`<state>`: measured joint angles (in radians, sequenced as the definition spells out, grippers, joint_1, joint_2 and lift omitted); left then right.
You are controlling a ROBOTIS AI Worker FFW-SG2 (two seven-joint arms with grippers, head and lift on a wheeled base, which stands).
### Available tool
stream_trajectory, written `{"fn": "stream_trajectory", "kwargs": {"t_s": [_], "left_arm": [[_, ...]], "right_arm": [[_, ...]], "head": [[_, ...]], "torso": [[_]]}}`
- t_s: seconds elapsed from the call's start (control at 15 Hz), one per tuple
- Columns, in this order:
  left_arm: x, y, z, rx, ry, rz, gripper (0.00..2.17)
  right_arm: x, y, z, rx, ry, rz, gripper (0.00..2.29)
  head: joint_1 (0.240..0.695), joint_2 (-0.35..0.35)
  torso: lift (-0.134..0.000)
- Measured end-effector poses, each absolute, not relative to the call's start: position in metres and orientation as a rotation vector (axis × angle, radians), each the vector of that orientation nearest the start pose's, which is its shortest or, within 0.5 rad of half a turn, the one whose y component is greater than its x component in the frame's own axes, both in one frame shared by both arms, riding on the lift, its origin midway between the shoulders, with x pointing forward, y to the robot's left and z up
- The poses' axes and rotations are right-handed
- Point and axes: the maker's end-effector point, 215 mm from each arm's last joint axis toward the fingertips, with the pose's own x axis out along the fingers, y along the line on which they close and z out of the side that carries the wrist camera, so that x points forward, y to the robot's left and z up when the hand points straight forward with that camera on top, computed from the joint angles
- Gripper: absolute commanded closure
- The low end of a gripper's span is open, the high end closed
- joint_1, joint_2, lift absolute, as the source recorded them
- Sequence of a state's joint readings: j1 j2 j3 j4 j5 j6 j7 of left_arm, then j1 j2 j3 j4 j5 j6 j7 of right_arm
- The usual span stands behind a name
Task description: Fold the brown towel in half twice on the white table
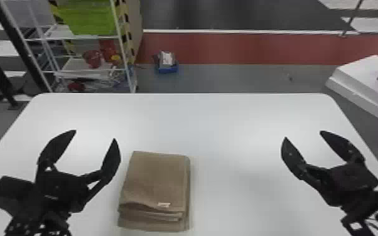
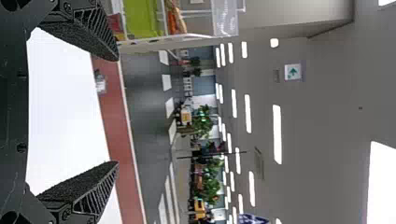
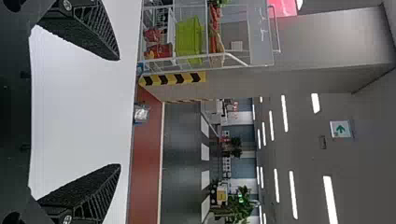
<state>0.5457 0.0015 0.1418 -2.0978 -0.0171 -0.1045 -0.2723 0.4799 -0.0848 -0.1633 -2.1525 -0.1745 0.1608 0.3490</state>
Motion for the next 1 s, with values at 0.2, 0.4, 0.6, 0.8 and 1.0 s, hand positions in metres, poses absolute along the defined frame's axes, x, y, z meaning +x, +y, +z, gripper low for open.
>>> {"fn": "stream_trajectory", "kwargs": {"t_s": [0.2,0.4,0.6,0.8,1.0], "left_arm": [[0.435,0.261,-0.323,0.087,0.059,-0.131,0.11],[0.437,0.269,-0.313,0.074,0.053,-0.106,0.11],[0.440,0.279,-0.305,0.069,0.027,-0.052,0.11],[0.440,0.290,-0.287,0.068,-0.049,0.004,0.15],[0.440,0.290,-0.280,0.061,-0.084,0.002,0.15]], "right_arm": [[0.440,-0.247,-0.306,0.024,0.027,0.231,0.07],[0.437,-0.249,-0.304,0.030,0.025,0.206,0.07],[0.438,-0.247,-0.305,0.039,0.030,0.191,0.07],[0.437,-0.240,-0.309,0.049,0.048,0.191,0.07],[0.440,-0.234,-0.313,0.053,0.064,0.192,0.07]], "head": [[0.695,0.016],[0.695,0.024],[0.695,0.042],[0.695,0.061],[0.695,0.071]], "torso": [[-0.124],[-0.124],[-0.124],[-0.124],[-0.124]]}}
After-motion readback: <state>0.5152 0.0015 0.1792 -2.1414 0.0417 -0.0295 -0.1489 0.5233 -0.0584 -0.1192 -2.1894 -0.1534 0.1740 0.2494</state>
